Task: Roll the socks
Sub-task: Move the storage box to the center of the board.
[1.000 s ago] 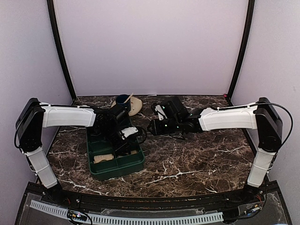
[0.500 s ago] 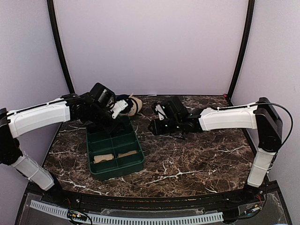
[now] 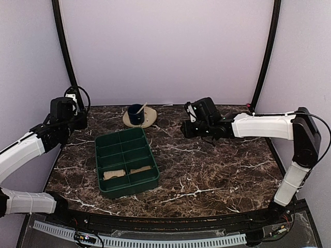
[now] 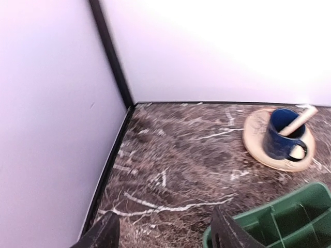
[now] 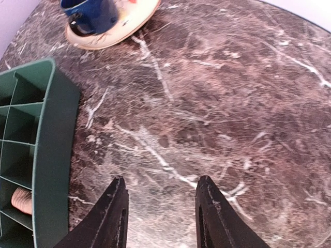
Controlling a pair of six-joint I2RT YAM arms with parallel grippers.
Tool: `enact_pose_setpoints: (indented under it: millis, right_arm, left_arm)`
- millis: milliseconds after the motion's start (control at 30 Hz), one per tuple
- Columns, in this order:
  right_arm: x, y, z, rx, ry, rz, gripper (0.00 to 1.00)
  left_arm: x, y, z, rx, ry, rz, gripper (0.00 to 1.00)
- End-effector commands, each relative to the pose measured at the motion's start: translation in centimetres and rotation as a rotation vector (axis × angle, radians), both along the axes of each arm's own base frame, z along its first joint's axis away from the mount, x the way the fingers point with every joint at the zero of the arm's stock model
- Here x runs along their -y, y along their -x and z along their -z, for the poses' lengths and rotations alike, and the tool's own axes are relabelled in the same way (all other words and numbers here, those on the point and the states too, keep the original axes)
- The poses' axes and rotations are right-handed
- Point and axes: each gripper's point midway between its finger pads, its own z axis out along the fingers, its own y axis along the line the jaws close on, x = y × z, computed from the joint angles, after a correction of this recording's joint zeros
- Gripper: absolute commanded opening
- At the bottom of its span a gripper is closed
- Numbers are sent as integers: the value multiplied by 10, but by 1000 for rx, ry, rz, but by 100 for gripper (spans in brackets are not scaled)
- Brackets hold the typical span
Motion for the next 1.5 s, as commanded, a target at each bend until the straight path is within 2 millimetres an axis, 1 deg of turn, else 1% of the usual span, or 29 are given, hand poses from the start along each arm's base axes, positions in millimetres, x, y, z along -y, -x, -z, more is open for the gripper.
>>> enact_pose_setpoints:
  millis: [0, 67, 100, 133, 167, 233, 267, 333, 467, 567, 667, 733, 767, 800, 833, 967, 1100, 1133, 1200, 1333, 1467]
  right_arm:
    - [19, -13, -19, 76, 4, 49, 41]
    - [22, -15, -16, 77, 20, 55, 41]
    - [23, -16, -14, 74, 27, 56, 41]
    - [23, -17, -12, 71, 31, 58, 41]
    - [22, -17, -9, 67, 33, 57, 41]
    - [21, -18, -4, 59, 35, 54, 41]
    - [20, -18, -2, 54, 35, 52, 41]
    - [18, -19, 1, 48, 32, 46, 41]
    - [10, -18, 15, 13, 24, 20, 41]
    - [3, -16, 28, -22, 9, 0, 41]
    - [-2, -14, 39, -50, -9, -12, 43]
    - [-4, -13, 45, -62, -23, -14, 44]
    - [-5, -12, 49, -70, -29, -18, 44]
    - [-7, -11, 51, -74, -34, -21, 44]
    - [-7, -11, 54, -81, -35, -22, 45]
    - [-9, -7, 65, -106, -38, -26, 45]
    - [-10, -5, 71, -123, -55, -22, 46]
    - [-6, 1, 82, -145, -47, -20, 46]
    - [-5, 5, 90, -161, -50, -16, 46]
    - [-6, 10, 102, -180, -60, -14, 46]
    - [-11, 12, 105, -183, -79, -30, 46]
  left_arm:
    - [-38, 9, 37, -50, 183, -190, 62]
    - [-47, 14, 59, -92, 250, -237, 60]
    - [-50, 18, 72, -116, 297, -263, 56]
    - [-54, 24, 89, -149, 343, -294, 50]
    - [-57, 27, 99, -168, 394, -322, 44]
    - [-60, 39, 128, -222, 480, -377, 33]
    - [-58, 43, 139, -237, 520, -386, 31]
    - [-52, 50, 159, -272, 583, -394, 30]
    - [-37, 63, 198, -344, 702, -395, 25]
    - [-22, 67, 218, -392, 771, -348, 19]
    - [-11, 67, 228, -413, 797, -308, 17]
    - [1, 65, 231, -434, 795, -269, 17]
    - [10, 63, 230, -444, 783, -239, 17]
    - [14, 61, 231, -450, 768, -234, 17]
    - [21, 58, 230, -456, 758, -213, 17]
    - [45, 52, 235, -493, 756, -163, 17]
    - [66, 49, 238, -520, 746, -127, 17]
    - [73, 48, 238, -524, 746, -113, 17]
    - [84, 44, 238, -531, 741, -88, 17]
    - [105, 29, 238, -549, 725, -42, 17]
    - [125, 10, 237, -555, 705, 3, 17]
